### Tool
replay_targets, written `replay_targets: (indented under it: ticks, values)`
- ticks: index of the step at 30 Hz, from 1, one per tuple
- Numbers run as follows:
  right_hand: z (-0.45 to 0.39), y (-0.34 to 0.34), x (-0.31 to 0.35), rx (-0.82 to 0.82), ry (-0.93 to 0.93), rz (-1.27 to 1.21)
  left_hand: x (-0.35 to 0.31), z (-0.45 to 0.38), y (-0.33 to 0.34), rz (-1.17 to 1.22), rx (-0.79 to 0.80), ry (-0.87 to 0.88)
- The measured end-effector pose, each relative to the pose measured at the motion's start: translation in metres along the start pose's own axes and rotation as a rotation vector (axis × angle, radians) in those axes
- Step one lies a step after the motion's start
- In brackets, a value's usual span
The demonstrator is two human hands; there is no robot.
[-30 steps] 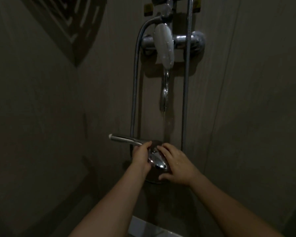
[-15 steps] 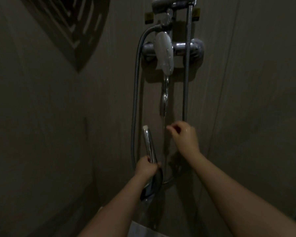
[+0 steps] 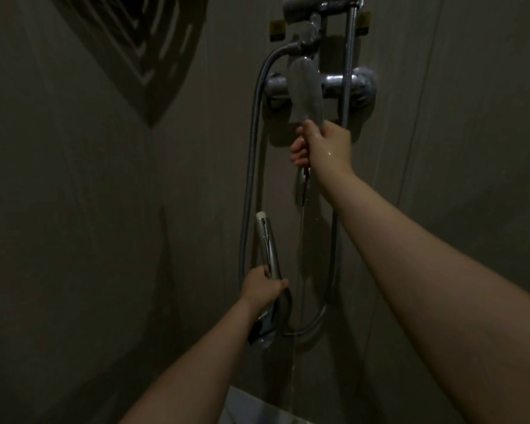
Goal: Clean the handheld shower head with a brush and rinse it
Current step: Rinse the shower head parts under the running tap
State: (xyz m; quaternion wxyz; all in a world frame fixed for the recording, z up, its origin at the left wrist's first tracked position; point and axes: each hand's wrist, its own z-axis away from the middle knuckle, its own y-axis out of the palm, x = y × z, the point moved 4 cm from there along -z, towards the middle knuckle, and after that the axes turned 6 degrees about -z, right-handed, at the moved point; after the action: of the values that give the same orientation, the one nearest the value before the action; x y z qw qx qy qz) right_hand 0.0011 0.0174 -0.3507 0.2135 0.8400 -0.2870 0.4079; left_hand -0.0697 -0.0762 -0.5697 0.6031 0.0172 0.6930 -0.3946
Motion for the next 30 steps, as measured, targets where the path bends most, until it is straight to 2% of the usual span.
replay_targets:
  ticks: [4, 5, 6, 7, 8, 9, 10, 11, 13, 15, 17, 20, 22, 25, 26, 27, 30]
  values:
    - [0.012, -0.005, -0.010, -0.096, 0.148, 0.012, -0.003, 0.006, -0.009, -0.029, 0.032, 0.039]
    - [0.023, -0.005, -0.016, -0.118, 0.136, 0.043, -0.003, 0.006, -0.013, -0.071, 0.032, 0.042]
    - [0.037, -0.004, -0.021, -0.107, 0.031, 0.137, -0.005, 0.007, -0.018, -0.141, 0.021, 0.064]
    - [0.052, 0.002, -0.027, -0.024, -0.167, 0.350, -0.006, 0.007, -0.023, -0.256, 0.006, 0.091]
    - [0.071, 0.016, -0.034, 0.151, -0.391, 0.688, -0.006, 0.005, -0.026, -0.401, 0.029, 0.102]
    - [0.090, 0.033, -0.046, 0.404, -0.537, 1.004, -0.005, 0.005, -0.027, -0.566, 0.071, 0.120]
    - [0.106, 0.047, -0.062, 0.638, -0.531, 1.244, -0.002, 0.006, -0.027, -0.758, 0.125, 0.134]
    - [0.113, 0.051, -0.077, 0.791, -0.366, 1.391, 0.001, 0.009, -0.028, -0.916, 0.166, 0.156]
    - [0.115, 0.047, -0.095, 0.889, 0.077, 1.441, 0.004, 0.013, -0.032, -1.131, 0.168, 0.238]
    - [0.121, 0.041, -0.111, 1.008, 0.346, 1.464, 0.006, 0.023, -0.033, -1.275, 0.174, 0.310]
    - [0.134, 0.035, -0.126, 1.109, 0.461, 1.499, 0.007, 0.029, -0.030, -1.365, 0.168, 0.363]
    - [0.146, 0.031, -0.145, 0.980, 0.442, 1.473, -0.001, 0.033, -0.029, -1.466, 0.064, 0.495]
    - [0.140, 0.023, -0.148, 0.824, 0.455, 1.378, 0.000, 0.033, -0.038, -1.363, -0.083, 0.570]
    - [0.130, 0.014, -0.141, 0.625, 0.477, 1.214, 0.005, 0.036, -0.065, -0.862, -0.528, 0.653]
    - [0.128, 0.012, -0.140, 0.563, 0.471, 1.155, 0.008, 0.037, -0.076, -0.645, -0.659, 0.591]
    - [0.126, 0.010, -0.138, 0.506, 0.468, 1.107, 0.013, 0.037, -0.086, -0.443, -0.722, 0.462]
    - [0.127, 0.005, -0.139, 0.511, 0.500, 1.113, 0.032, 0.029, -0.111, 0.034, -0.744, 0.029]
